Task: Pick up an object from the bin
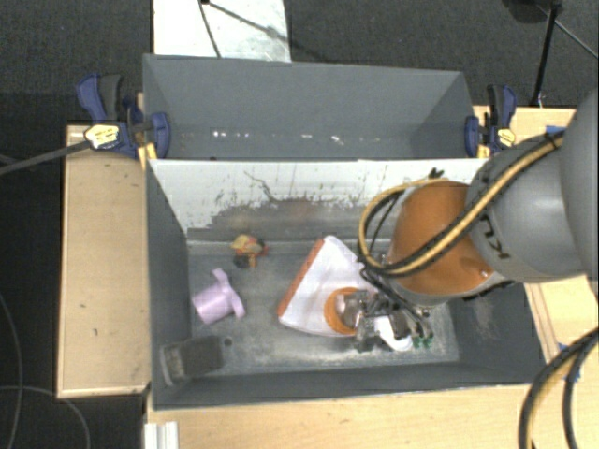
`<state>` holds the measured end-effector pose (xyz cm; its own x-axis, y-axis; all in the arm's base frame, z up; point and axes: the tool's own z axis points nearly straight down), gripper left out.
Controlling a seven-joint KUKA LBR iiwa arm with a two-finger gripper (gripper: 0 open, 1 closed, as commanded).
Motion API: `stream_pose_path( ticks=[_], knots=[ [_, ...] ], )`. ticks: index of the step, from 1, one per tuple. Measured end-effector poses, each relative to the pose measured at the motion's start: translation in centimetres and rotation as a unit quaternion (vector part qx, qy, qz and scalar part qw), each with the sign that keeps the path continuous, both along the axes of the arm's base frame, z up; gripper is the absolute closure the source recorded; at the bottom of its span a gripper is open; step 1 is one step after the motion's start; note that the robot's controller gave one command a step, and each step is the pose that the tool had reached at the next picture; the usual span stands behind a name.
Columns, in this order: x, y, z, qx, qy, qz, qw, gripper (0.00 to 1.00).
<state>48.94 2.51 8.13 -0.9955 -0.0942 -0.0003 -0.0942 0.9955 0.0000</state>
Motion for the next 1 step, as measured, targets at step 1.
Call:
stream_pose_path(
  ticks=[1],
  knots=[
    [0.00, 0.01, 0.00, 0.000, 0.0001, 0.001, 1.0000, 1.00]
  ],
)
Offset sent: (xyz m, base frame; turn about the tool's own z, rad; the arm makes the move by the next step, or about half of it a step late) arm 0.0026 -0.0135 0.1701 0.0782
